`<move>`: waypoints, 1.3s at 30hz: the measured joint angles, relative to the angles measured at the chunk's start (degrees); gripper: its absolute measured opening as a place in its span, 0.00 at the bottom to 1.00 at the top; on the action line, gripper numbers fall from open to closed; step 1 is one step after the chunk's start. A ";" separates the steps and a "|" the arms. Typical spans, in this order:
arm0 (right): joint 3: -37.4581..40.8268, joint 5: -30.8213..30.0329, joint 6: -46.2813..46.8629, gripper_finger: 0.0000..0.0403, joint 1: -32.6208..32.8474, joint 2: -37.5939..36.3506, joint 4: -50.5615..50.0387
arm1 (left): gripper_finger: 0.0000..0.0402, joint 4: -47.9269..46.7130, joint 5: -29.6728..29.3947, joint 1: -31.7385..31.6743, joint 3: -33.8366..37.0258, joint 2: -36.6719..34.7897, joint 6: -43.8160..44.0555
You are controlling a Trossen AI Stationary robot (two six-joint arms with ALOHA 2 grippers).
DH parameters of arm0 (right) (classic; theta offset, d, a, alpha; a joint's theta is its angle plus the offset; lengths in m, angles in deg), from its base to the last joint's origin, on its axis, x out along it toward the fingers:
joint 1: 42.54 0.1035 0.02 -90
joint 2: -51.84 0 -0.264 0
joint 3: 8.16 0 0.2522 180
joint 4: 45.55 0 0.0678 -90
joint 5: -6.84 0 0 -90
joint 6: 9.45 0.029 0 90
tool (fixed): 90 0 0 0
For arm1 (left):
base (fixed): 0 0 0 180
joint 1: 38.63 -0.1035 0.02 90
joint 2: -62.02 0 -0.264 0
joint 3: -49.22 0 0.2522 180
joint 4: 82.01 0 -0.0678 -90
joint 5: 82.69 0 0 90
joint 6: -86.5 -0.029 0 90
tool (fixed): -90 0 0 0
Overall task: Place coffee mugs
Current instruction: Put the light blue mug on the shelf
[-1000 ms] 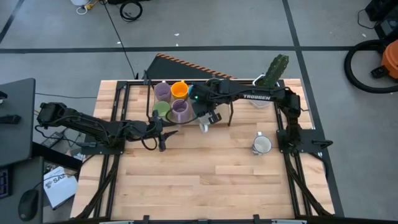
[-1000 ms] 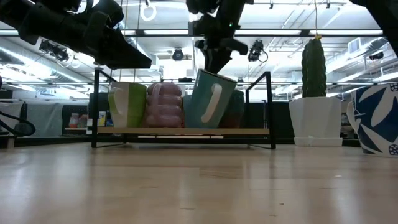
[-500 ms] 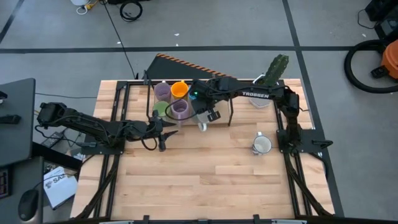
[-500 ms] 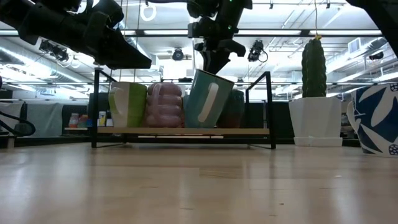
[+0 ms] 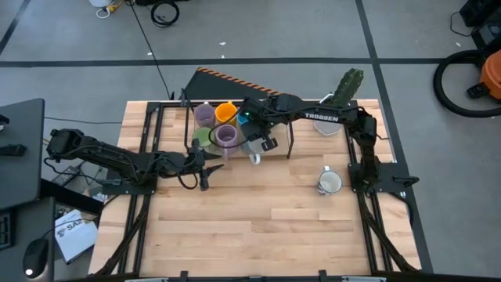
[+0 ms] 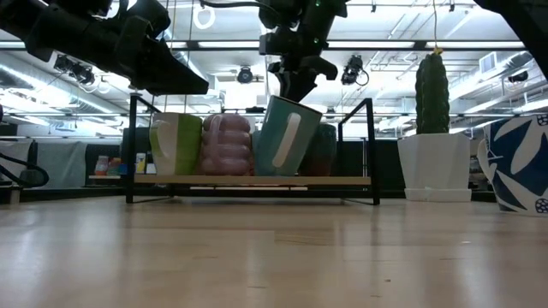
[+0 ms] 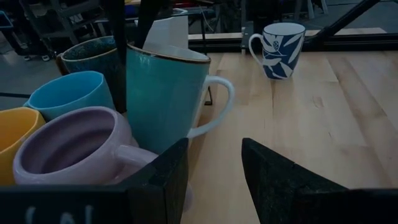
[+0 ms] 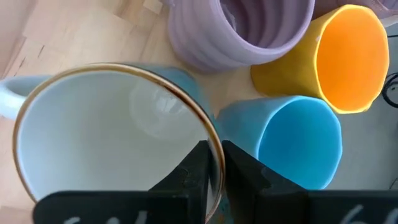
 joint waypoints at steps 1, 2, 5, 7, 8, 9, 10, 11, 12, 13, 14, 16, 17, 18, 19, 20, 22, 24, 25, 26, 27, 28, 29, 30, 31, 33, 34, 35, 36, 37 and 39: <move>0.04 0.00 0.02 0.13 -0.03 0.00 0.26 | 0.39 0.00 0.00 0.00 0.00 0.00 0.00; 0.07 -0.04 0.04 0.14 -0.07 0.02 0.55 | 0.39 0.01 0.00 0.00 0.00 0.00 0.00; 0.07 -0.18 0.30 0.16 -0.31 0.02 1.42 | 0.39 -0.01 0.00 0.00 0.00 0.00 0.02; 0.07 -0.22 0.95 0.17 -0.63 0.02 1.43 | 0.39 0.00 0.00 0.00 0.00 0.00 0.02; 0.07 -0.22 1.32 0.17 -0.74 0.02 1.43 | 0.39 -0.01 0.00 0.00 0.00 0.00 0.04; 0.07 -0.22 1.51 0.18 -0.84 0.02 1.47 | 0.39 -0.01 -0.02 0.00 0.00 0.00 0.04; 0.07 -0.35 1.51 0.18 -0.94 0.02 1.46 | 0.39 -0.01 0.00 0.00 0.00 0.00 0.04; 0.07 -0.82 1.48 0.19 -0.96 0.02 1.52 | 0.39 0.01 0.00 0.00 0.00 0.00 0.04; 0.07 -1.50 1.47 0.20 -0.96 0.02 1.82 | 0.39 -0.01 0.00 0.00 0.00 0.00 0.05; 0.07 -1.83 1.45 0.20 -0.96 0.02 2.24 | 0.39 0.00 0.00 0.00 0.00 0.00 0.05; 0.07 -1.84 1.34 0.21 -0.96 0.02 2.44 | 0.39 0.01 0.00 0.00 0.00 0.00 0.05; 0.07 -1.84 0.99 0.24 -0.94 0.02 2.87 | 0.39 0.00 0.00 0.00 0.00 0.00 0.04; 0.07 -1.83 0.76 0.25 -0.96 0.02 3.29 | 0.39 -0.01 0.00 0.00 0.00 0.00 0.04; 0.07 -1.89 0.53 0.26 -0.98 0.02 3.64 | 0.39 0.00 0.00 0.00 0.00 0.00 0.04; 0.07 -2.08 0.49 0.27 -1.00 0.02 4.10 | 0.39 0.02 0.00 0.00 0.00 0.00 0.05; 0.07 -2.78 0.47 0.28 -1.01 0.02 4.75 | 0.39 0.01 0.00 0.00 0.00 0.00 0.05; 0.07 -4.43 0.40 0.30 -1.01 0.02 5.71 | 0.39 0.01 0.00 0.00 0.00 0.00 0.04; 0.07 -5.68 0.37 0.32 -0.94 0.02 6.16 | 0.39 0.00 0.00 0.00 0.00 0.00 0.04; 0.07 -5.96 0.36 0.32 -0.90 0.02 6.17 | 0.39 0.00 0.00 0.00 0.00 0.00 0.04; 0.07 -5.98 0.39 0.33 -0.83 0.02 6.17 | 0.39 0.00 0.00 0.00 0.00 0.00 0.06; 0.07 -5.96 0.48 0.33 -0.67 0.02 6.17 | 0.39 0.00 -0.01 0.00 0.00 0.00 0.04; 0.07 -5.95 0.54 0.34 -0.55 -0.04 6.17 | 0.39 0.01 0.00 0.00 0.00 0.00 0.04; 0.07 -5.96 0.56 0.34 -0.36 -0.12 6.15 | 0.39 0.01 0.00 0.00 0.00 0.00 0.04; 0.07 -6.15 0.56 0.34 -0.11 -0.28 6.21 | 0.39 -0.01 0.00 0.00 0.00 0.00 0.04; 0.02 -6.53 0.58 0.34 0.11 -0.67 6.14 | 0.39 -0.01 0.00 0.00 0.00 0.00 0.04; -0.57 -7.48 1.43 0.34 0.54 -1.34 5.76 | 0.39 -0.05 0.00 0.00 0.00 0.00 0.04; -0.96 -7.63 2.07 0.34 0.65 -1.85 5.72 | 0.39 -0.10 0.00 0.02 0.00 0.00 0.04; -1.14 -7.63 2.86 0.34 0.66 -2.32 5.02 | 0.39 -0.21 0.00 0.00 0.00 0.00 0.04; -1.15 -7.63 3.81 0.34 0.69 -2.90 4.66 | 0.39 -0.24 -0.02 0.00 0.00 0.00 0.03; -1.15 -7.65 5.18 0.34 0.72 -3.42 4.47 | 0.39 -0.29 -0.01 0.00 0.00 0.00 0.02; -1.19 -7.72 8.53 0.34 0.69 -4.07 2.72 | 0.39 -0.40 0.00 0.00 0.00 0.00 0.01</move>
